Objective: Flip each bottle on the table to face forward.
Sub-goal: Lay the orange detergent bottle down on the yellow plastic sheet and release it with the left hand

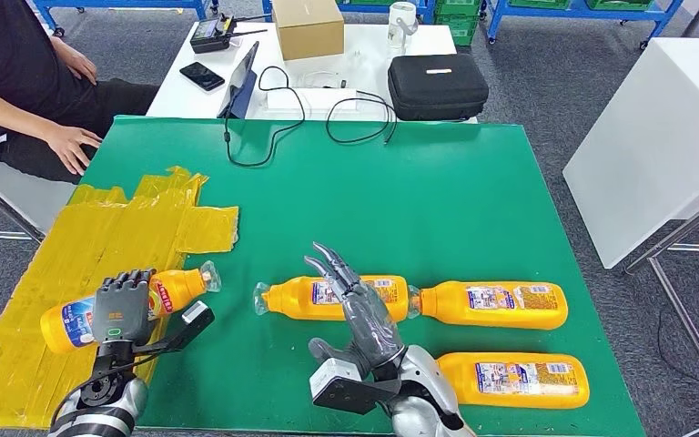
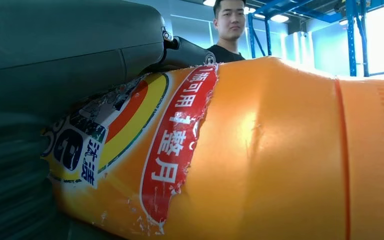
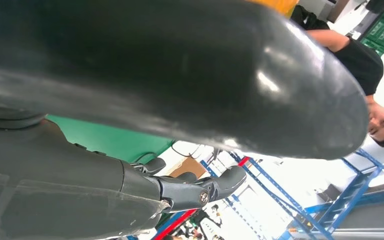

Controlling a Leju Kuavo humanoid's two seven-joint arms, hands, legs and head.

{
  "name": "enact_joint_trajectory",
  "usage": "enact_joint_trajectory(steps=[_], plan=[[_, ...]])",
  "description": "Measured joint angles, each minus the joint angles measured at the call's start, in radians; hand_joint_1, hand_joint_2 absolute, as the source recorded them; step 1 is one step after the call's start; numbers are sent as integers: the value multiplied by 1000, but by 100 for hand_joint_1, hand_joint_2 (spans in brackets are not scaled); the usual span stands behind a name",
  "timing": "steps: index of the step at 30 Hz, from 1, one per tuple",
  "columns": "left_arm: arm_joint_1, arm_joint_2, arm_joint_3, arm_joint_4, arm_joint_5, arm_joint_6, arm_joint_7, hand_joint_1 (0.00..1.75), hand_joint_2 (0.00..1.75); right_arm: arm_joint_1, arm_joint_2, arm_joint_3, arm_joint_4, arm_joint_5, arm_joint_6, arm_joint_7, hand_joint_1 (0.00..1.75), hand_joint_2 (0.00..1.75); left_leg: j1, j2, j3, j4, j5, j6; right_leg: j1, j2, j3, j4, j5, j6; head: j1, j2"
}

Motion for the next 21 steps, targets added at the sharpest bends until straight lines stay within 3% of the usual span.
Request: enact_joint_trajectory(steps=[21], plan=[[-11, 2, -1, 18, 2, 0, 0, 175, 175, -4, -4, 6, 1, 0, 0, 0, 0, 0, 0, 0, 2, 0, 1, -1, 0, 0, 3, 0, 1, -2, 0, 0]])
